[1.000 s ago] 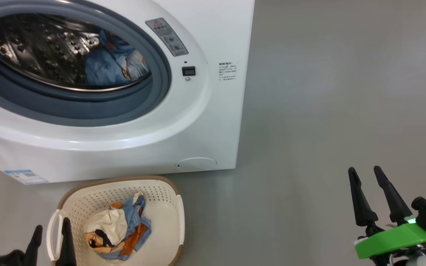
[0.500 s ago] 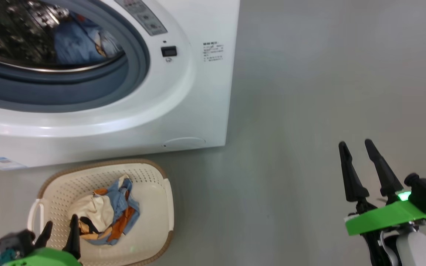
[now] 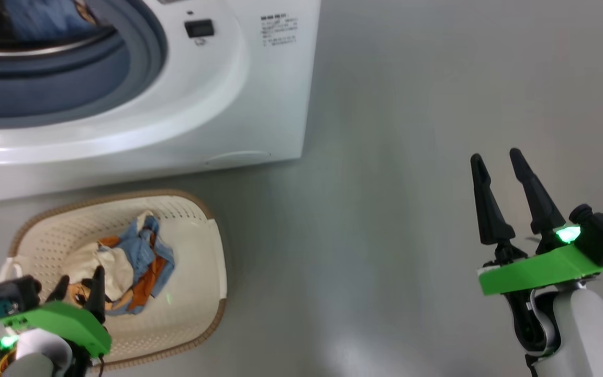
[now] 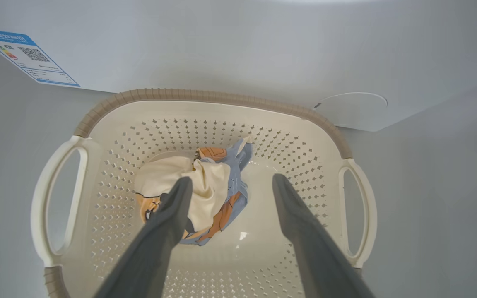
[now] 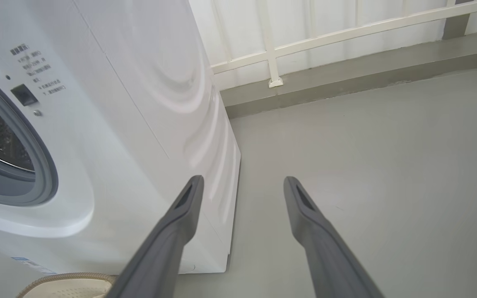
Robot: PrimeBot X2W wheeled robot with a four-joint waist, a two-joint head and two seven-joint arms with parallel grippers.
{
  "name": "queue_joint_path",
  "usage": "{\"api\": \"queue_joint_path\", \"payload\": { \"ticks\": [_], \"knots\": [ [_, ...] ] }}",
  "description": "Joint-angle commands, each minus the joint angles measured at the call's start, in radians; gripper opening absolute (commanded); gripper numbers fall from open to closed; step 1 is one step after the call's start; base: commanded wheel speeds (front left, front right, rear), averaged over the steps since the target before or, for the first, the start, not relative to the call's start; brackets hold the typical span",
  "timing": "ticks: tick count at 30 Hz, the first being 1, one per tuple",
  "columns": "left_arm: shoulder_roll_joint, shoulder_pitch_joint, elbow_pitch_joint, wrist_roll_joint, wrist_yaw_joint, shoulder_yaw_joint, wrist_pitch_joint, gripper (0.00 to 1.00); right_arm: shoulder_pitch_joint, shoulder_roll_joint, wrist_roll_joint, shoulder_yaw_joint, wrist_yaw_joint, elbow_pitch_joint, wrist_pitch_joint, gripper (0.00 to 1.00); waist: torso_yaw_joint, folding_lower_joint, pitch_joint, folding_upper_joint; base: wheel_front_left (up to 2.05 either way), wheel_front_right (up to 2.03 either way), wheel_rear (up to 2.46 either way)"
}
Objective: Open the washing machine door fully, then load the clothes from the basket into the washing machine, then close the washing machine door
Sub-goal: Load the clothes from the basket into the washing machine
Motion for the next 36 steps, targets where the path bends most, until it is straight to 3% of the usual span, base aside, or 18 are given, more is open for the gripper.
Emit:
{"api": "queue_joint_path", "payload": {
  "ticks": [1, 12, 22, 36],
  "knots": [
    [0.050, -0.024, 0.012, -0.014, -0.002, 0.015, -0.006, 1.00, -0.011, 0.001, -0.018, 0.024, 0.002, -0.027, -0.005, 1.00, -0.020, 0.0000, 0.063, -0.0001, 0.00, 0.00, 0.00],
    [0.095, -0.170, 0.185, -0.120, -0.002, -0.117, 0.028, 1.00, -0.064, 0.009, -0.034, 0.043, 0.002, -0.049, -0.005, 1.00, -0.044, 0.0000, 0.161, -0.0001, 0.00, 0.00, 0.00],
    [0.140, -0.273, 0.259, -0.173, -0.002, -0.203, 0.095, 1.00, -0.095, 0.010, -0.046, 0.056, 0.002, -0.072, -0.005, 1.00, -0.063, 0.0000, 0.245, -0.0001, 0.00, 0.00, 0.00],
    [0.176, -0.362, 0.298, -0.228, -0.002, -0.239, 0.125, 1.00, -0.138, 0.009, -0.061, 0.080, 0.002, -0.099, -0.005, 1.00, -0.072, 0.0000, 0.336, -0.0001, 0.00, 0.00, 0.00]
  ]
}}
